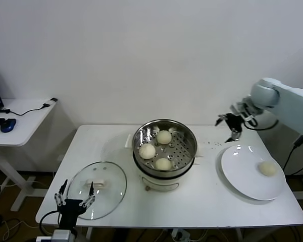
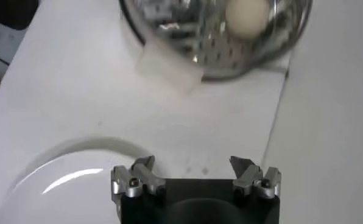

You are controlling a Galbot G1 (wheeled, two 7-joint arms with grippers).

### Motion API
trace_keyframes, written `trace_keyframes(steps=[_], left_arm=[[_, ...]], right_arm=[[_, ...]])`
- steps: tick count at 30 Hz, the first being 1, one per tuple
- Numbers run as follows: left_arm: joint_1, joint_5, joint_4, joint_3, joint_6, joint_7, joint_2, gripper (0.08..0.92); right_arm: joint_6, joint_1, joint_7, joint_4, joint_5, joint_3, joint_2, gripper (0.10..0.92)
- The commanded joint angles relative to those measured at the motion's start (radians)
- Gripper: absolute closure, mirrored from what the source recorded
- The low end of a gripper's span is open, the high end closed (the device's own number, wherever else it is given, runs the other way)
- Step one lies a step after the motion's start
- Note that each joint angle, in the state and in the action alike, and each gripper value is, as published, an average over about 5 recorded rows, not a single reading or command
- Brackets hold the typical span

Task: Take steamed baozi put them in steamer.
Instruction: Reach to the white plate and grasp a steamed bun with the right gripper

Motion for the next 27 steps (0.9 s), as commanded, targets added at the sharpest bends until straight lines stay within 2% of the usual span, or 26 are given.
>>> trace_keyframes(steps=[1,10,27], left_arm=[[0.011,0.003,-0.006,-0.003,0.0,-0.001,-0.004,0.177],[0.028,0.006,-0.008,-0.016,-0.004,-0.003,-0.011,0.177],[0.022,0.023,0.005,-0.008,0.003,-0.005,-0.013,0.177]], right_arm=[[0.08,-0.387,-0.069,-0.241,-0.231,0.438,-0.122,0.203],[0.207,-0.517,-0.087,-0.485,-0.452,0.681,-0.006,0.203],[0.216,-0.608,-0.078,-0.625,-0.687,0.924,0.142,0.203]])
